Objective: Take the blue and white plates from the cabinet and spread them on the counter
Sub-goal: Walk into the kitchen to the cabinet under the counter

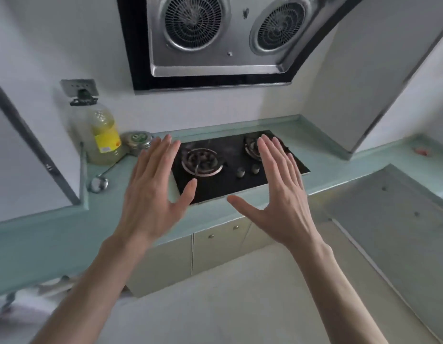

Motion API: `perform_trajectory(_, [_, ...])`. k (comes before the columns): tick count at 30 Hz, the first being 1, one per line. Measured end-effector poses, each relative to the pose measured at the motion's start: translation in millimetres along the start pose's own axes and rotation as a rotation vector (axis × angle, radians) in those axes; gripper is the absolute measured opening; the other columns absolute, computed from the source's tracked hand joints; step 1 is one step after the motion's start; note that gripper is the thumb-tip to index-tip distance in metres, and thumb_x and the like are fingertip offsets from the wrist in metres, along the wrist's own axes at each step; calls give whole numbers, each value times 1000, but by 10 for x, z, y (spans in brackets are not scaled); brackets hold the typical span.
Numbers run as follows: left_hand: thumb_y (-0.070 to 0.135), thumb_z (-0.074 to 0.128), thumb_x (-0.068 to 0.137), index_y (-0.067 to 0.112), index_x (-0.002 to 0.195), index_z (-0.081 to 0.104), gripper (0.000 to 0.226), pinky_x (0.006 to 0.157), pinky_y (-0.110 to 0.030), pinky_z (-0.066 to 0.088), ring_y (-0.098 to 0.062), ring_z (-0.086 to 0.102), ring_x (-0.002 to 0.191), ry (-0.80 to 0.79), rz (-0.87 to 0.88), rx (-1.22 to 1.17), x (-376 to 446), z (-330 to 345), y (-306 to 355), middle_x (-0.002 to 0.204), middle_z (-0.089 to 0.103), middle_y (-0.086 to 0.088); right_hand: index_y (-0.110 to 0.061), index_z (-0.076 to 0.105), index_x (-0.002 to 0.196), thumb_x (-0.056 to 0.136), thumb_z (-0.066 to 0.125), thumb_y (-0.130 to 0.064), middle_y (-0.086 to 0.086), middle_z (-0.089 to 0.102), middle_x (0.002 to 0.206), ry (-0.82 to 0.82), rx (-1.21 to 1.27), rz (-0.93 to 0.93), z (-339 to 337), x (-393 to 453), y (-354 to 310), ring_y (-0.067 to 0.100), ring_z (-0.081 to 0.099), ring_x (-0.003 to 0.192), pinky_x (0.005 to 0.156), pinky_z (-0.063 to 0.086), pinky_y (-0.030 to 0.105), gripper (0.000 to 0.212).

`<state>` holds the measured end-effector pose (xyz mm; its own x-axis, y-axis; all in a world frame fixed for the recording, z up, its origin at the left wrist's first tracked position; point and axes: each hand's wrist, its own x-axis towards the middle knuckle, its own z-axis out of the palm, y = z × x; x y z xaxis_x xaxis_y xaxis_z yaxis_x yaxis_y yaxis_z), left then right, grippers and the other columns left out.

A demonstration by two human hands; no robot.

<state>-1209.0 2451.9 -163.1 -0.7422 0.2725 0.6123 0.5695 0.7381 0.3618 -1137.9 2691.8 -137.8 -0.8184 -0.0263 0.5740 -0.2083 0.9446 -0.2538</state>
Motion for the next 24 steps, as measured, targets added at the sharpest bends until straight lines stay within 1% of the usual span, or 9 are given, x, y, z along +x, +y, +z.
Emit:
perform_trajectory(3, [44,55,99,5,159,38,74,126,-52,31,-27,30,159,38,-80,74,-170,37,-11,169,36,-11,-10,22,165,89,61,-70,2,20,174,-81,70,-81,232,39,93,17,10,162,131,16,47,104])
perform_trajectory(6, [44,56,98,5,158,40,73,126,-51,31,-29,32,158,59,-173,130,-426,71,-40,168,38,-12,-10,22,164,88,62,-70,2,21,173,-138,146,-145,487,-4,114,17,11,162,130,18,49,105])
perform_trajectory(11, [43,54,98,3,157,42,72,126,-52,31,-31,35,156,69,-265,205,-876,38,-173,166,41,-13,-9,23,164,88,65,-68,2,22,173,-207,245,-204,865,-139,3,17,11,162,131,16,46,105])
perform_trajectory(14, [42,55,98,3,157,42,71,126,-53,29,-31,33,157,66,-329,230,-1186,-27,-294,166,40,-14,-10,24,164,89,64,-68,2,22,173,-239,271,-213,1048,-257,-111,17,13,162,130,19,49,103])
perform_trajectory(18, [44,52,99,5,158,39,72,127,-55,28,-27,28,160,27,-389,232,-1571,-120,-413,168,37,-12,-10,23,164,90,64,-66,2,22,173,-281,281,-202,1226,-408,-262,17,13,162,129,20,51,101])
perform_trajectory(22, [45,51,99,5,158,40,72,127,-54,28,-25,26,160,20,-410,236,-1905,-132,-538,169,36,-10,-11,23,164,91,61,-66,2,23,173,-301,280,-201,1416,-588,-431,17,12,162,129,21,50,99])
perform_trajectory(24, [44,52,99,5,158,41,71,126,-54,31,-25,28,160,22,-415,241,-2031,-86,-633,168,38,-9,-11,24,164,91,62,-66,3,25,172,-298,289,-190,1557,-670,-499,18,14,162,128,24,51,99])
